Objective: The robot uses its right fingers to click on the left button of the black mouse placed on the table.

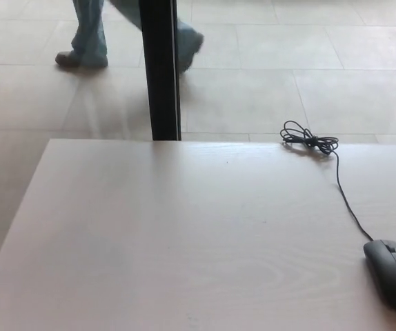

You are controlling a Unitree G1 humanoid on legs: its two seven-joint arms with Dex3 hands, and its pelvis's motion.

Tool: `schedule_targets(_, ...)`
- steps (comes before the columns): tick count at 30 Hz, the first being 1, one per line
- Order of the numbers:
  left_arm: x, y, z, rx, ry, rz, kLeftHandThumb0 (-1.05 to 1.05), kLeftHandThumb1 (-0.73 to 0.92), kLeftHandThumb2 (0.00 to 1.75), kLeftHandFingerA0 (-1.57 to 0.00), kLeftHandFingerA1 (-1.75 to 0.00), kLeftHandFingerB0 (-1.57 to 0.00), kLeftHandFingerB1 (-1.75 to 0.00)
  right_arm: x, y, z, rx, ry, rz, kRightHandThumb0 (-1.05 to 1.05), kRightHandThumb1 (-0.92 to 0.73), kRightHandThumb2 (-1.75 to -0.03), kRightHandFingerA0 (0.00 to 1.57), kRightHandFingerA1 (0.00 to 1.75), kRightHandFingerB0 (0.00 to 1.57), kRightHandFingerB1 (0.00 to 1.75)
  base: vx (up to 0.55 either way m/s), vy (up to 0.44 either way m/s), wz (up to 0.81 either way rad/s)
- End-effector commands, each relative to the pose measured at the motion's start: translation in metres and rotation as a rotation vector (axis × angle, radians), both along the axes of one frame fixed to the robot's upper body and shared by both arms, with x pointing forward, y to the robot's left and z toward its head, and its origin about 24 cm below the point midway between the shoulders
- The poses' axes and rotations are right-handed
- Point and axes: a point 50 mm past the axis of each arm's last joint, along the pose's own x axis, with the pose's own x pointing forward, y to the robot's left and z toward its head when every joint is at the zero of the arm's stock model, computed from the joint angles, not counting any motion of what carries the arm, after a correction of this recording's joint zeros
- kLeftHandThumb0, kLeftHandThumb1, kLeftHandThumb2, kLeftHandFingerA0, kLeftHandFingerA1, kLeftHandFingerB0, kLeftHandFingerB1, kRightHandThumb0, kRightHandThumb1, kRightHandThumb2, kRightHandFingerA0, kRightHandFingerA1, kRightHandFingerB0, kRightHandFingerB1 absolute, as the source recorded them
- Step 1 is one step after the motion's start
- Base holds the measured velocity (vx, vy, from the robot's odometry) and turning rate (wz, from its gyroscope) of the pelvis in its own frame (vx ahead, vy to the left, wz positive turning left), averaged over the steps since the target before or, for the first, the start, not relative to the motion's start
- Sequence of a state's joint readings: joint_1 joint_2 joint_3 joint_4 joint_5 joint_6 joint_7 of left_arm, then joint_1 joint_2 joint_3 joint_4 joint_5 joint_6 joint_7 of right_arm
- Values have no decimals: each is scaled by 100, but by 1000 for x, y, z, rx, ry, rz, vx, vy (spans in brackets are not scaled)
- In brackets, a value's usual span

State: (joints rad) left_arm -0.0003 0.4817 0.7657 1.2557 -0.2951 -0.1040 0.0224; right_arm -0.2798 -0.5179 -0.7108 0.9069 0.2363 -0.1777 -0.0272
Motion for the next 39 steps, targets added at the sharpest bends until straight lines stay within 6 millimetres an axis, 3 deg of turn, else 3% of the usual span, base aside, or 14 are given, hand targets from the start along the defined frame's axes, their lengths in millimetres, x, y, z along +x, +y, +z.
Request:
schedule_targets(1, -1, 7, 7, 46, -11, 1, -69, 57, 58, -85, -69, -58, -48, 33, 4, 51, -42, -140, 151, -55, -67, -61, 51, 50, 39, 37, 0, 0, 0)
schedule_targets(5, -2, 7, 7, 41, -15, 14, -66, 57, 57, -81, -64, -56, -48, 53, 26, 73, -130, -152, 243, -58, -67, -60, 57, 47, 47, 36, 0, 0, 0)
schedule_targets(7, -3, 7, 7, 36, -18, 19, -67, 57, 57, -83, -65, -57, -48, 60, 38, 80, -225, -104, 290, -63, -54, -90, 57, 58, 40, 50, 0, 0, 0)
schedule_targets(8, -3, 7, 7, 37, -20, 26, -67, 57, 58, -86, -70, -57, -49, 64, 47, 84, -289, -99, 334, -62, -67, -61, 89, 52, 45, 36, 0, 0, 0)
schedule_targets(9, -2, 7, 7, 37, -19, 24, -68, 56, 57, -87, -70, -56, -49, 66, 53, 86, -349, -70, 358, -64, -66, -61, 111, 125, 44, 34, 0, 0, 0)
schedule_targets(10, -2, 8, 8, 35, -19, 23, -67, 57, 58, -83, -67, -56, -50, 71, 68, 88, -453, -28, 417, -66, -58, -65, 124, 103, 42, 37, 0, 0, 0)
schedule_targets(11, -1, 8, 9, 38, -21, 25, -66, 56, 58, -83, -68, -56, -50, 75, 80, 89, -539, 4, 463, -65, -68, -61, 60, 45, 45, 34, 0, 0, 0)
schedule_targets(22, -3, 12, 12, 69, 9, 1, -72, 57, 57, -82, -63, -57, -46, 97, 161, 71, -915, 109, 767, -55, -70, -61, 56, 47, 42, 34, 0, 0, 0)
schedule_targets(23, -3, 11, 12, 68, 8, -1, -72, 44, 87, -77, -70, -51, -58, 98, 165, 69, -924, 122, 782, -56, -71, -62, 57, 48, 42, 34, 0, 0, 0)
schedule_targets(24, -4, 11, 12, 66, 4, 5, -70, 57, 58, -91, -80, -59, -48, 98, 171, 65, -938, 127, 801, -56, -70, -62, 62, 52, 42, 35, 0, 0, 0)
schedule_targets(27, -4, 12, 12, 62, -2, 3, -69, 58, 58, -86, -72, -58, -49, 101, 181, 51, -1000, 213, 872, -58, -74, -62, 52, 47, 40, 34, 0, 0, 0)
schedule_targets(29, -4, 11, 12, 51, -21, 10, -69, 56, 57, -81, -68, -58, -48, 101, 186, 45, -1018, 246, 924, -60, -70, -64, 43, 46, 37, 35, 0, 0, 0)
schedule_targets(30, -3, 11, 12, 54, -27, 11, -68, 56, 58, -83, -66, -56, -48, 101, 188, 42, -1020, 263, 946, -58, -58, -95, 39, 59, 26, 47, 0, 0, 0)
schedule_targets(39, -3, 11, 12, 58, -3, 12, -68, 57, 58, -88, -73, -58, -50, 102, 181, 29, -1208, 420, 1002, -64, -59, -91, 33, 56, 33, 49, 0, 0, 0)
